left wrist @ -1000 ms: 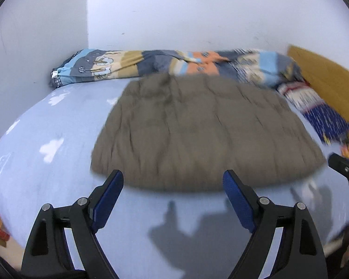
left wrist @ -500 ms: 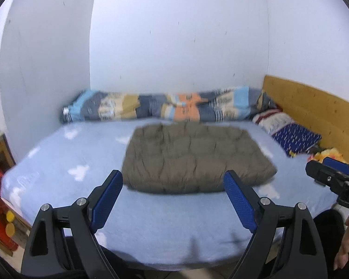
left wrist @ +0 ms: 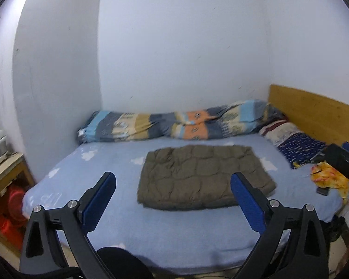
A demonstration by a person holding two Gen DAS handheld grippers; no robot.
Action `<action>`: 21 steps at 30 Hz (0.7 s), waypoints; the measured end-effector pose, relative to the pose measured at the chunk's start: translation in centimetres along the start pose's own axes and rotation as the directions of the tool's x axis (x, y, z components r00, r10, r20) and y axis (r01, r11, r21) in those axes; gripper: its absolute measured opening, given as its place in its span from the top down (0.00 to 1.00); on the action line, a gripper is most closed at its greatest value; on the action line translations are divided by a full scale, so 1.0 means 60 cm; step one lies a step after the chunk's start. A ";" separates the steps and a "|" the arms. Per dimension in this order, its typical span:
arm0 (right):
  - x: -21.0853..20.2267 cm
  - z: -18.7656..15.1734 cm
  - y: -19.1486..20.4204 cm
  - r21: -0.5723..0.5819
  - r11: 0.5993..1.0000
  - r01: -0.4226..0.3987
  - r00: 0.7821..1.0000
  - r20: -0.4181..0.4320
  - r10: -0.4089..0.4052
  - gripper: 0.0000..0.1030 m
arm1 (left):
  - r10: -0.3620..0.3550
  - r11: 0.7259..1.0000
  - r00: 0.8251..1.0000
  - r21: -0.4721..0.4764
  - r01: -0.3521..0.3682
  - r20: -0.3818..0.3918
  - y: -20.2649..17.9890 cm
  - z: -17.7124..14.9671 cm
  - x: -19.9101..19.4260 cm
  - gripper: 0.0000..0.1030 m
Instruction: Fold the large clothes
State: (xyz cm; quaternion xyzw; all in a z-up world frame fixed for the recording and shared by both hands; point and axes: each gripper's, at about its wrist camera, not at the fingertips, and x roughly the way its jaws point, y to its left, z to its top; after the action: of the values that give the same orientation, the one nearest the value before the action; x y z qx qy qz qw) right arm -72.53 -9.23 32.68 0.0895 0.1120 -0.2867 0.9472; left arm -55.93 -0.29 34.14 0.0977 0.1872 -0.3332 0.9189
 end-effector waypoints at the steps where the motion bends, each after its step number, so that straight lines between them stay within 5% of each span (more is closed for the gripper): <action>1: 0.005 -0.003 0.001 0.004 1.000 0.000 1.000 -0.012 0.000 0.08 | 0.019 1.000 1.000 0.002 -0.019 -0.004 -0.003 -0.006 0.007 0.04; 6: 0.040 -0.014 0.015 -0.024 1.000 0.003 0.999 -0.044 -0.004 0.08 | 0.048 0.998 0.998 -0.045 -0.049 -0.037 0.013 -0.029 0.036 0.04; 13: 0.122 -0.037 0.026 -0.011 0.999 -0.046 0.985 -0.166 0.044 0.07 | 0.196 0.976 0.977 -0.083 -0.202 -0.081 0.047 -0.038 0.086 0.04; 21: 0.173 -0.065 0.016 -0.018 0.999 -0.036 0.970 -0.241 0.031 0.07 | 0.140 0.987 0.968 -0.047 -0.153 -0.208 0.037 -0.057 0.155 0.04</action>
State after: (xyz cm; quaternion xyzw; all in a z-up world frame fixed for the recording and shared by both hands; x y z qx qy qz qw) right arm -64.24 -12.97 26.28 0.1148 0.2278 -0.2563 0.9323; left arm -48.87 -2.90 27.33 0.1161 0.2831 -0.2463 0.9196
